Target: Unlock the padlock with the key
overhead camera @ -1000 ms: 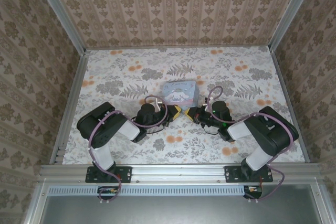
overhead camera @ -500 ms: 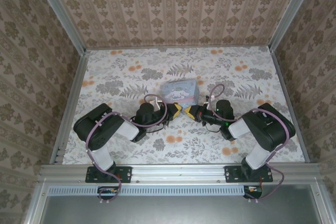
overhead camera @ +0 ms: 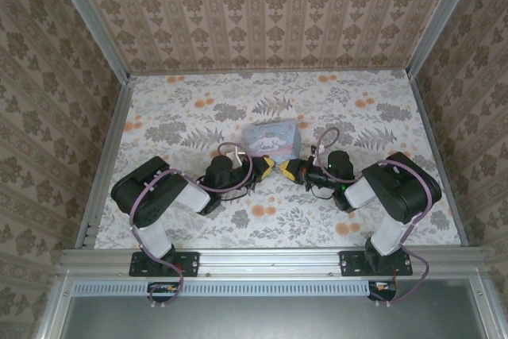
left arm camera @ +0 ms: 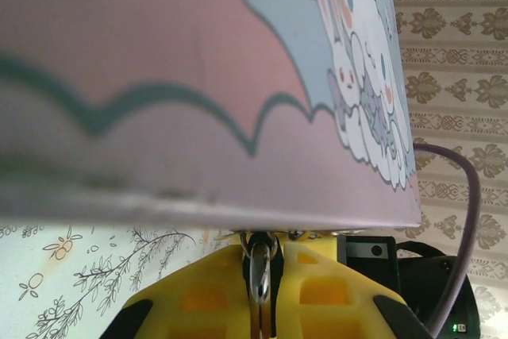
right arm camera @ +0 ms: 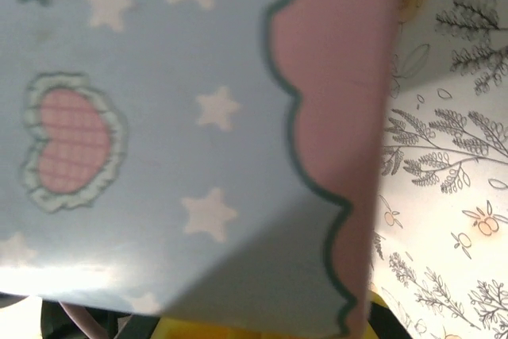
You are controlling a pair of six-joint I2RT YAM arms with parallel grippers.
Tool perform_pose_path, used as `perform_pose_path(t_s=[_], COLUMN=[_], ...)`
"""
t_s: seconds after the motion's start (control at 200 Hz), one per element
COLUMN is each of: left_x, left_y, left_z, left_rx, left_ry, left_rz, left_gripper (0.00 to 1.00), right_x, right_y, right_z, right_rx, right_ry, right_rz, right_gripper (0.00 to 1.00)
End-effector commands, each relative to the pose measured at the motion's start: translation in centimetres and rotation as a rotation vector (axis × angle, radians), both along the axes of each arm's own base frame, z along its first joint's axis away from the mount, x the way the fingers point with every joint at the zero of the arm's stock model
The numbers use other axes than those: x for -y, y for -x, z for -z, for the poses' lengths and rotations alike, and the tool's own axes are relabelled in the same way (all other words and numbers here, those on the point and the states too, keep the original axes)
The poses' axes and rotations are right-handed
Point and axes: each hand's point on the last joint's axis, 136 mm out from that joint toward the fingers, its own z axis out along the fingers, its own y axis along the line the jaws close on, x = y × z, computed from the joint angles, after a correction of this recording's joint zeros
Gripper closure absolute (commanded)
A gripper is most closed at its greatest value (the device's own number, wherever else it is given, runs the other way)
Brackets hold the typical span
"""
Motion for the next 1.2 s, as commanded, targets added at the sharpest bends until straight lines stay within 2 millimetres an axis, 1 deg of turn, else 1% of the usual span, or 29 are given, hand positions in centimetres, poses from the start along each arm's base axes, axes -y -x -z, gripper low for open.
perform_pose_path(t_s=[0.0,0.105,0.21,0.325,0.44,0.635,0.765,0.905,1.045,1.125,1.195], left_x=[2.2,2.2,2.5,2.7,2.6,2.0,2.0,1.9,1.9,1.8,1.7], left_y=[3.6,3.6,3.6,3.7,3.7,3.9,4.1,4.2,4.5,4.7,4.8], left_z=[-5.2,-5.0,-4.9,-5.4,-5.9,-7.1,-7.9,-8.5,-8.7,-8.5,-8.1], left_rx=[0.114,0.11,0.108,0.115,0.118,0.123,0.123,0.122,0.128,0.129,0.127], left_ry=[0.129,0.128,0.128,0.138,0.148,0.172,0.191,0.207,0.21,0.205,0.196], left_rz=[0.205,0.211,0.219,0.226,0.222,0.207,0.208,0.207,0.225,0.23,0.234], left_gripper=[1.0,1.0,1.0,1.0,1.0,1.0,1.0,1.0,1.0,1.0,1.0], right_x=[0.4,1.1,1.1,0.5,0.1,0.5,0.4,0.1,-0.3,-0.4,-0.2], right_y=[-1.1,-0.7,-0.6,-0.8,-1.1,-1.1,-1.0,-0.7,-0.3,0.0,0.4], right_z=[0.2,0.4,0.1,-0.2,-0.6,-0.3,-0.5,-0.3,-0.3,-0.3,0.3], right_rx=[0.079,0.132,0.153,0.13,0.09,-0.017,-0.049,-0.053,-0.001,0.045,0.067], right_ry=[0.155,0.283,0.304,0.23,0.115,-0.012,-0.062,-0.041,0.021,0.077,0.141], right_rz=[-0.007,-0.04,-0.055,-0.049,-0.014,0.061,0.071,0.037,-0.024,-0.062,-0.09], right_gripper=[1.0,1.0,1.0,1.0,1.0,1.0,1.0,1.0,1.0,1.0,1.0])
